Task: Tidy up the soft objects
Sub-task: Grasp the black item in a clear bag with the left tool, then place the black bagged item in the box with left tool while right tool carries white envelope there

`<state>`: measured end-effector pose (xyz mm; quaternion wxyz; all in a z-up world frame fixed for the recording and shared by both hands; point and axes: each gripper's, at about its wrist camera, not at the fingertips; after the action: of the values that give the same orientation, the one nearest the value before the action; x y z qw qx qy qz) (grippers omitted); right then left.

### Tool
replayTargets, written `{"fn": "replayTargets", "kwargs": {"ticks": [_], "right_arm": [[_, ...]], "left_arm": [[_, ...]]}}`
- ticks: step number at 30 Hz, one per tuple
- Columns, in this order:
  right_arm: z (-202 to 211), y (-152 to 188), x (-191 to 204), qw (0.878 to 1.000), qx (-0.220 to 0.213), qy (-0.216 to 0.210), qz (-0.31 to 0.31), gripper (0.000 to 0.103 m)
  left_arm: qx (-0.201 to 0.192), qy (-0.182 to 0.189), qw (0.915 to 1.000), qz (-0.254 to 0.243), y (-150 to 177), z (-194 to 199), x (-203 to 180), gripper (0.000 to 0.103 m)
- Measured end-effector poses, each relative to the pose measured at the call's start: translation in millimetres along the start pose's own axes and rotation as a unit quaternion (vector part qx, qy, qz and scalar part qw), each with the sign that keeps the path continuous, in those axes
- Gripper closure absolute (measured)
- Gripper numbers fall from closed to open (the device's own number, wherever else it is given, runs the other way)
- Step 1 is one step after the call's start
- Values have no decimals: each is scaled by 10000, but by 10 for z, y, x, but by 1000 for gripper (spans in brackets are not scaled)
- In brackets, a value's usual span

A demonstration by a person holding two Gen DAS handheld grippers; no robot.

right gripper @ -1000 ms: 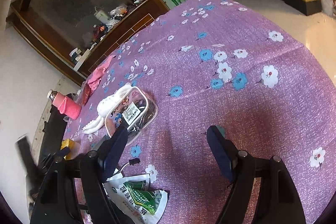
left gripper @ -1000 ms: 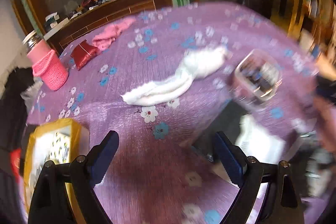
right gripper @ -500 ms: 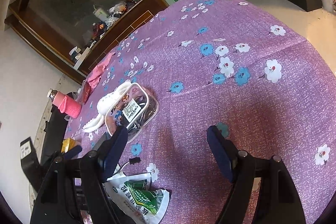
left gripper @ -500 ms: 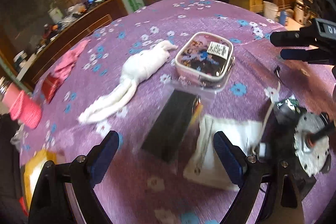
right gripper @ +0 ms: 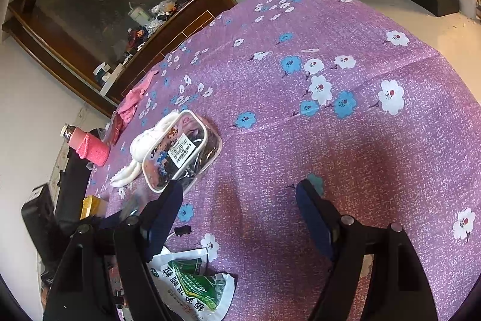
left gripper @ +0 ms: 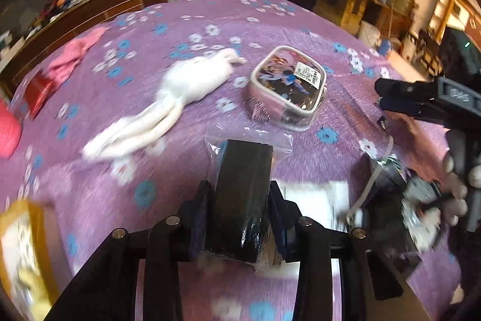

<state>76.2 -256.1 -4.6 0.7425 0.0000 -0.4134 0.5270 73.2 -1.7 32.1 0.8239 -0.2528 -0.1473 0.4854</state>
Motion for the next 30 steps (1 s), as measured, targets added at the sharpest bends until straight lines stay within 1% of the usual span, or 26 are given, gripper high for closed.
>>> {"fn": "replayTargets", "kwargs": {"ticks": [2, 5, 10, 12, 15, 17, 18, 20, 21, 22, 23, 24, 25, 26, 27, 30], "right_arm": [[0, 3, -1, 10000, -5, 16, 21, 26], [-5, 6, 6, 10000, -13, 49, 72, 26], [-27, 43, 64, 9996, -12, 141, 244, 26], [-37, 70, 103, 9992, -5, 189, 359, 26], [-5, 74, 183, 9989, 54, 143, 435, 26], [108, 77, 357, 9981, 66, -70, 613, 26], [201, 96, 561, 9955, 79, -204, 918, 26], [260, 142, 918, 9881, 239, -200, 1509, 17], [230, 213, 1215, 9772, 508, -160, 2058, 17], [162, 280, 1414, 9667, 783, -126, 2433, 17], [68, 356, 1597, 9538, 1111, -75, 2792, 17], [-107, 484, 1832, 9329, 1570, 121, 3239, 17], [-240, 571, 1960, 9182, 1810, 350, 3505, 17], [-395, 668, 2074, 9004, 2035, 642, 3791, 17], [-579, 774, 2163, 8790, 2279, 949, 4080, 17], [-1020, 977, 2213, 8321, 2957, 1572, 4422, 17]], "left_arm": [[-169, -13, 9996, 245, 129, 222, 110, 65], [-463, -60, 9974, 557, 325, 597, 167, 65], [-954, -55, 9894, 1098, 772, 1190, 194, 65], [-1067, -85, 9868, 1218, 883, 1310, 259, 65], [-1232, -73, 9820, 1431, 1115, 1527, 348, 65], [-1287, -113, 9806, 1476, 1217, 1609, 395, 65], [-1304, -179, 9802, 1479, 1273, 1647, 422, 65], [-1347, -250, 9788, 1521, 1371, 1692, 466, 65], [-1387, -234, 9776, 1567, 1422, 1710, 494, 65], [-1429, -219, 9761, 1620, 1474, 1733, 523, 65], [-1457, -224, 9752, 1651, 1521, 1757, 540, 65], [-1499, -246, 9737, 1701, 1579, 1784, 564, 65], [-1534, -261, 9720, 1759, 1642, 1814, 596, 65], [-1552, -268, 9710, 1800, 1682, 1838, 621, 65], [-1564, -281, 9698, 1852, 1734, 1865, 657, 65], [-1557, -387, 9661, 2023, 1889, 1913, 804, 65]]}}
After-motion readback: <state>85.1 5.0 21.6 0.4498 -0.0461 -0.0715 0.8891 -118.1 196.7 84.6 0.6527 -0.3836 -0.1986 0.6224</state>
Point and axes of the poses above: each gripper's, at about its wrist camera, not at the fingertips, and z roughly against the way its jaws point, x to its left, y to its underside, and after that the axes turned 5 degrees about -z, right-handed
